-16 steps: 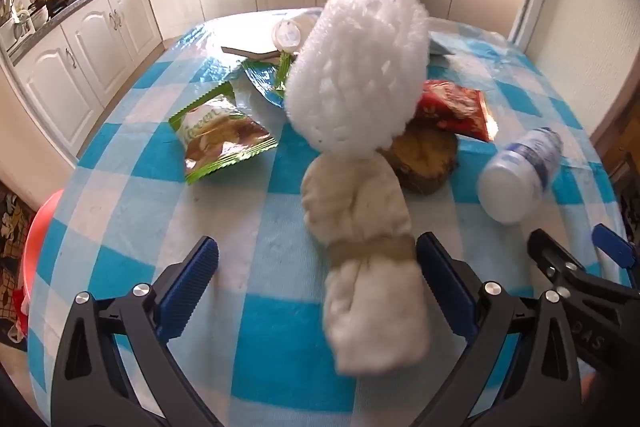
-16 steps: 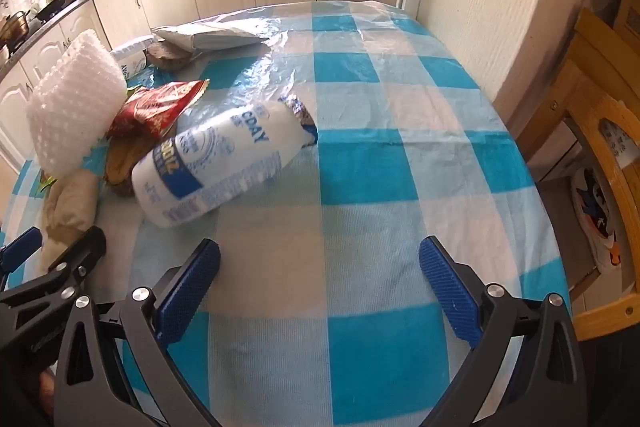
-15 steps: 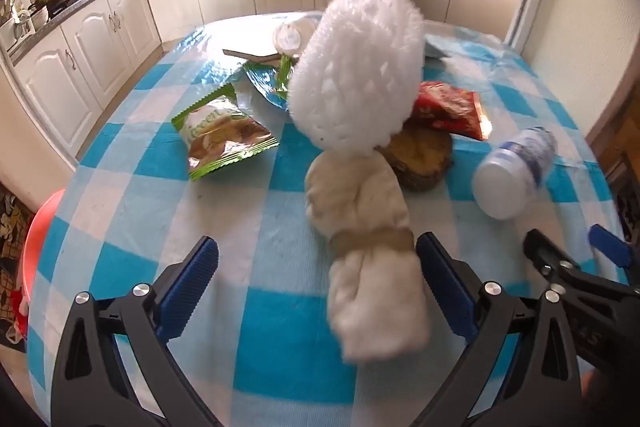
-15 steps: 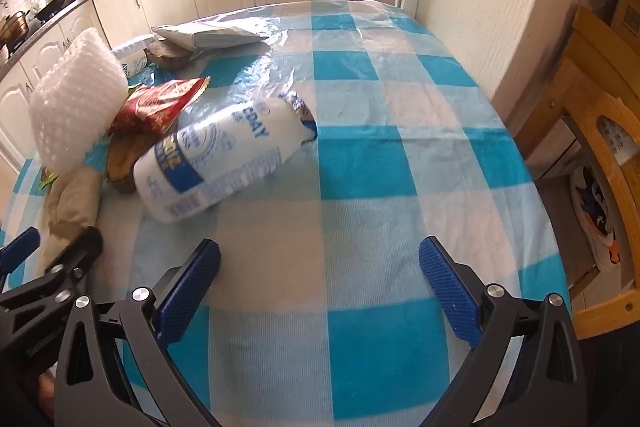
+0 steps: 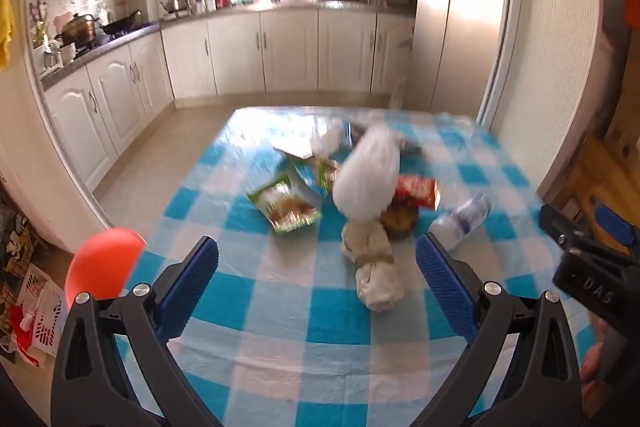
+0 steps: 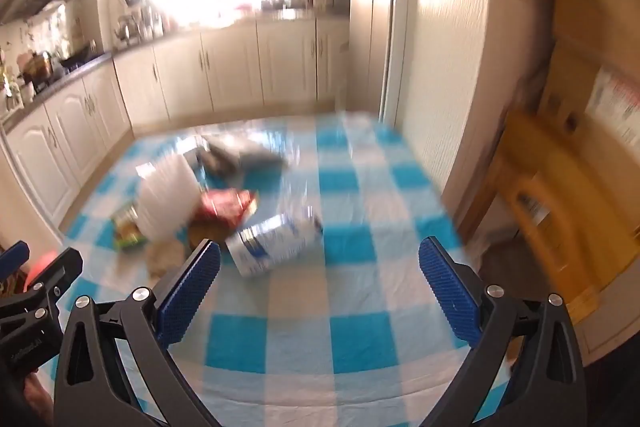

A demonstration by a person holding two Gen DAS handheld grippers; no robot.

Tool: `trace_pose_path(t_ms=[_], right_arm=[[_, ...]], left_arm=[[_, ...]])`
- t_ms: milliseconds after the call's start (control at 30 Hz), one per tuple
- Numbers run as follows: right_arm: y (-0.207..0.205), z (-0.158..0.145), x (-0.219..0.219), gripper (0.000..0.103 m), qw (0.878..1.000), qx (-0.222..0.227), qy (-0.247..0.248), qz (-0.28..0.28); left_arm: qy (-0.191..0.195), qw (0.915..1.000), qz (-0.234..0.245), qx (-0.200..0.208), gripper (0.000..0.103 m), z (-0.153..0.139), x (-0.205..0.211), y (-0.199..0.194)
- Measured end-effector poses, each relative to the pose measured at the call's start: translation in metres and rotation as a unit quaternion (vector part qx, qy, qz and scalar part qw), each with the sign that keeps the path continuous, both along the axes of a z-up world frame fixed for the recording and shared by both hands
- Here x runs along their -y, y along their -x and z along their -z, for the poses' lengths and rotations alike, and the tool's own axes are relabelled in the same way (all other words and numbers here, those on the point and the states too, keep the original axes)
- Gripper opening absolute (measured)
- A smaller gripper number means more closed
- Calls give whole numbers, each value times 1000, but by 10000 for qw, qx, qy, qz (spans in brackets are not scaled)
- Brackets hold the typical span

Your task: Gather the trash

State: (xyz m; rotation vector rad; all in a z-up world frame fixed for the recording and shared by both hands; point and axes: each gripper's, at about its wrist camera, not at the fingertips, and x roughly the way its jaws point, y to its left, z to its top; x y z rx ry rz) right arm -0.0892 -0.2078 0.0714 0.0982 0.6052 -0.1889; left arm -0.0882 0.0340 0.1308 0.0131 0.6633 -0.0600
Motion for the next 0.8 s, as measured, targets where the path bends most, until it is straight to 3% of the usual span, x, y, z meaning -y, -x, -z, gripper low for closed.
trace_pose_path(t_ms=[200,400,800], right_arm=[[33,-63,-11,98,9968,779,164,33],[70,-105,-16,98,9905,1356,208,28],[134,-158,-26,98,9755,2182,281,-38]], left_arm=[[-7,9975,-196,677,99,-62,-22,32],[-31,9904,-423,1313,99,-110,-40,59],[-155,9747,-714,2112,99,-152,-57,113]])
